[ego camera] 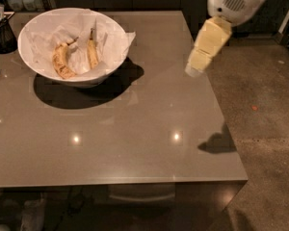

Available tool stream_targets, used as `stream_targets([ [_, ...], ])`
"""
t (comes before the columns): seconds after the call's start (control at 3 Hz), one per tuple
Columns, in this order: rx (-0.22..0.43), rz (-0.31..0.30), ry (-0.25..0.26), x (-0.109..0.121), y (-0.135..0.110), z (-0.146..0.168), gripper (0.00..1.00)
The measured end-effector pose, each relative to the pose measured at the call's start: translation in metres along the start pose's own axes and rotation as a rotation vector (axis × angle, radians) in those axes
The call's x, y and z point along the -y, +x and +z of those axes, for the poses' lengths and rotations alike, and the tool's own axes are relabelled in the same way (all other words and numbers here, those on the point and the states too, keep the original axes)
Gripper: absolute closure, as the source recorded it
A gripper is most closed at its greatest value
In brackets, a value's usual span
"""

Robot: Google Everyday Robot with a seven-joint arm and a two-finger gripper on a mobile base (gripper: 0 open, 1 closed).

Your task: Pick banana from white bowl

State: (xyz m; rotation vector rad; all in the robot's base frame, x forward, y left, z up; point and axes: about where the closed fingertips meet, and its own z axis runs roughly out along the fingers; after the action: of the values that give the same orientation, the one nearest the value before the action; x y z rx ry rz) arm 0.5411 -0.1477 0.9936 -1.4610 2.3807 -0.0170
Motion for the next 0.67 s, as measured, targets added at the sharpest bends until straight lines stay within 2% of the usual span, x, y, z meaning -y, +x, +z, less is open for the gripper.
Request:
stream_targets([
  [0.33, -0.017, 0.017, -0.040, 0.004, -0.052, 0.016, 0.00],
  [0.67, 0.010, 0.002, -0.038, 0.005, -0.076, 0.019, 0.00],
])
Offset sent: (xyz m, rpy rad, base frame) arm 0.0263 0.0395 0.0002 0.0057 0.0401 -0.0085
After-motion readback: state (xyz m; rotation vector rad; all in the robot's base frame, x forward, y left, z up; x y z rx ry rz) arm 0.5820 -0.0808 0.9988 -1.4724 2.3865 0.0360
